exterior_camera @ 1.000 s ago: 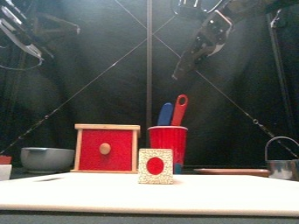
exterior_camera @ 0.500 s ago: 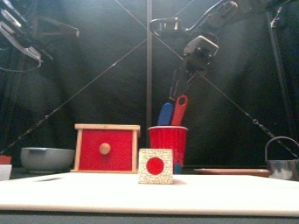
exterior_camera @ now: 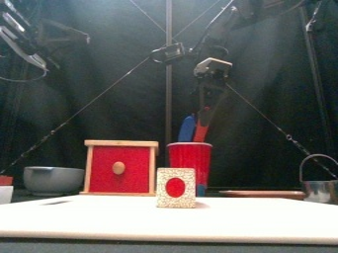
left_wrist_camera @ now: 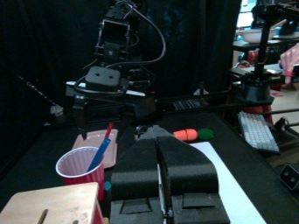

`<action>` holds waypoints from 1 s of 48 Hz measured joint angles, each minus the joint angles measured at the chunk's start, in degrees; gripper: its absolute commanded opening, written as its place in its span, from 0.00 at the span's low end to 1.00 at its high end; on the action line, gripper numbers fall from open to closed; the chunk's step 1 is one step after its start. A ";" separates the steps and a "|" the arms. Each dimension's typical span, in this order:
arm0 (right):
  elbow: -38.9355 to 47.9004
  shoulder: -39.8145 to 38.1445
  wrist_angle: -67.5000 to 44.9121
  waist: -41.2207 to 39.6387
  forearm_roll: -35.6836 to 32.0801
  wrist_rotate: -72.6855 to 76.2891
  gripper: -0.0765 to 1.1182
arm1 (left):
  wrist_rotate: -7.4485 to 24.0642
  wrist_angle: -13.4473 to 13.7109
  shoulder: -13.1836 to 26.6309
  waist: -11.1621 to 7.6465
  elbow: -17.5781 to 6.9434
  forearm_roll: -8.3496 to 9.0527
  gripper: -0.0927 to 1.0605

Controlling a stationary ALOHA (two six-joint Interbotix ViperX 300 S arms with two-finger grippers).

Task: Cut the sushi into 4 pieces with the knife
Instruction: Pick up the knife at its handle with right hand

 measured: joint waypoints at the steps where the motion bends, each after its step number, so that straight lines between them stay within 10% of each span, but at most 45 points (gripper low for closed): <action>1: -0.44 0.44 0.70 0.00 -0.09 0.00 0.90 | 0.00 0.09 0.00 0.00 0.09 0.00 0.09; 48: -3.96 3.25 5.19 -0.44 -1.05 -0.97 0.42 | 0.00 0.00 0.09 0.35 0.88 0.00 0.09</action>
